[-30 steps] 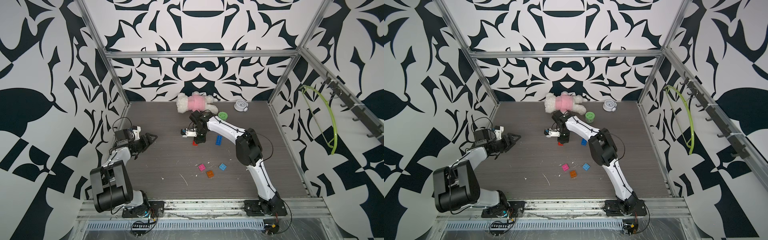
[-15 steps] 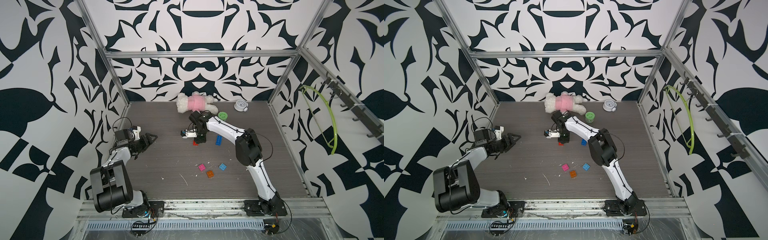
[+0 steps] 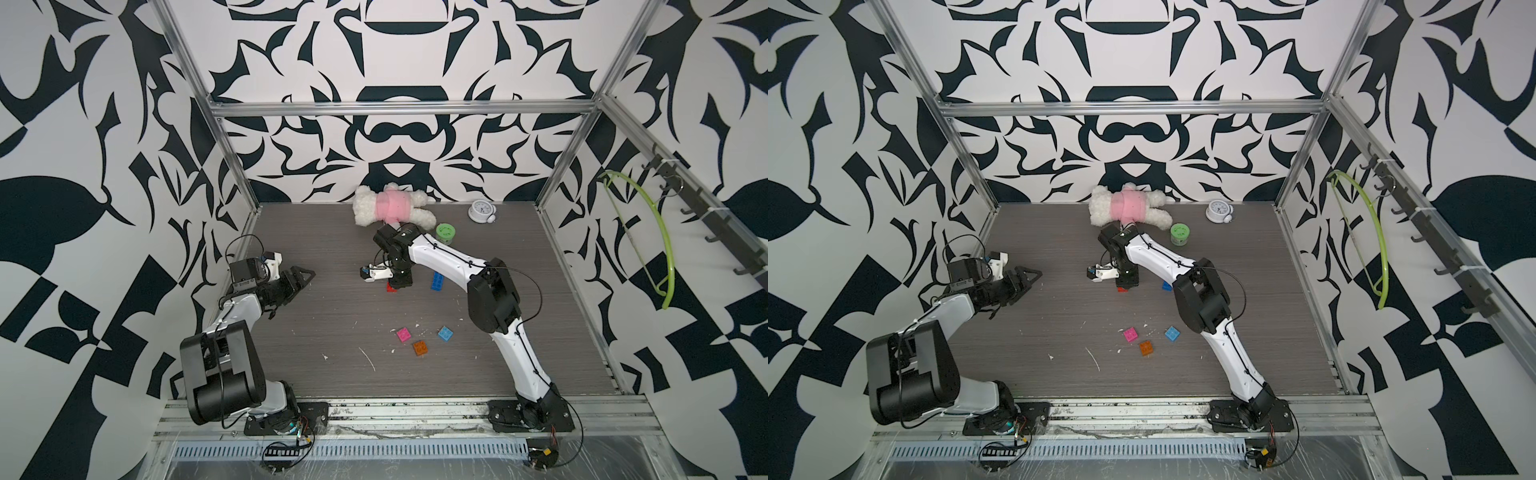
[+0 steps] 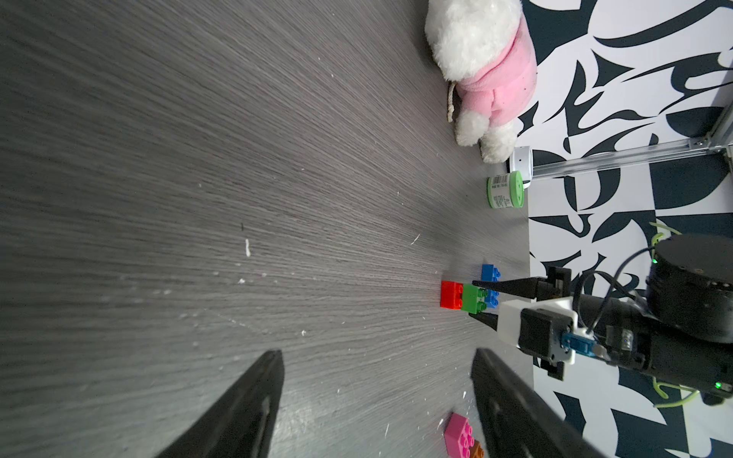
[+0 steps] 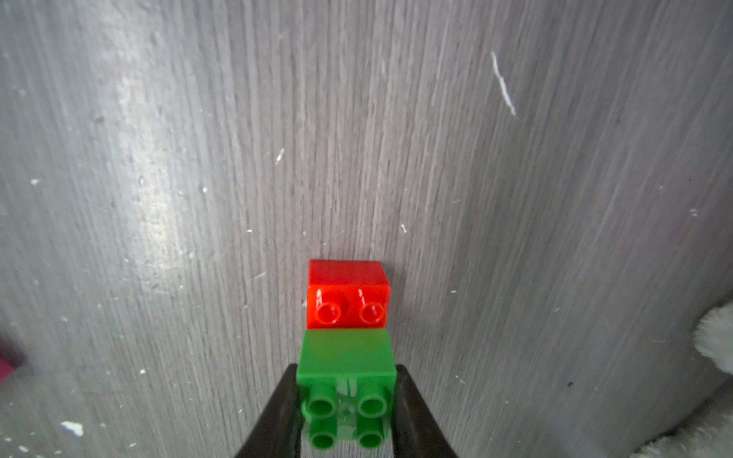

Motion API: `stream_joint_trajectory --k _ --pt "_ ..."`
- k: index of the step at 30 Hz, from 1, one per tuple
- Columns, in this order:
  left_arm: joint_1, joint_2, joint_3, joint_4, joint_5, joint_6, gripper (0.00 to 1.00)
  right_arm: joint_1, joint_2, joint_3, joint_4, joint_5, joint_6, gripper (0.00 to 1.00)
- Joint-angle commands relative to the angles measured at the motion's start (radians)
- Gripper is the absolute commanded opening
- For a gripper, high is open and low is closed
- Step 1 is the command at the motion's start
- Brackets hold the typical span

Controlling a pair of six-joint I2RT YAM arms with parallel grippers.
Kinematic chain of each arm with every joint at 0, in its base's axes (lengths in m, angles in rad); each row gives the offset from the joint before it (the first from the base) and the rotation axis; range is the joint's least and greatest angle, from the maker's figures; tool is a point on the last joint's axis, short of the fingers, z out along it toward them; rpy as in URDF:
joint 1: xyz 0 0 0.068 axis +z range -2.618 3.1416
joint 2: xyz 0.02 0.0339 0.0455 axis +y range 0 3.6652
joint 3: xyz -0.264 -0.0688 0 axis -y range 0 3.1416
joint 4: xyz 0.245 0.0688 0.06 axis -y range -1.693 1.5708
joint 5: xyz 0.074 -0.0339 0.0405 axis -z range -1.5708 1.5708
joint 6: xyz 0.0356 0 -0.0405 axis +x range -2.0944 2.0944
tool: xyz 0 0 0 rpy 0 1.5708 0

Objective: Assemble the letter y with lego
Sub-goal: Assemble the lego brick with the lego brick, then move the lego brick at the center of the board.

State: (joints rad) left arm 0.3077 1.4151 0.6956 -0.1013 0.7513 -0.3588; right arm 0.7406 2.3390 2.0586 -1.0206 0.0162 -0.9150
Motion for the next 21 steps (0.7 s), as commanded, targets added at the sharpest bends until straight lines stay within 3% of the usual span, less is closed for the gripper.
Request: stream_joint_trajectory --k 1,10,21 --pt "0.005 0.008 0.034 -0.030 -0.001 0.021 0.79 0.005 0.075 0.001 -0.098 0.014 0.047 0.16" --pt "0.008 0.008 0.034 -0.031 -0.006 0.021 0.79 0.025 0.117 0.037 -0.144 0.046 0.110 0.13" --pt "0.010 0.004 0.032 -0.034 -0.006 0.023 0.79 0.039 0.167 0.054 -0.191 0.051 0.066 0.08"
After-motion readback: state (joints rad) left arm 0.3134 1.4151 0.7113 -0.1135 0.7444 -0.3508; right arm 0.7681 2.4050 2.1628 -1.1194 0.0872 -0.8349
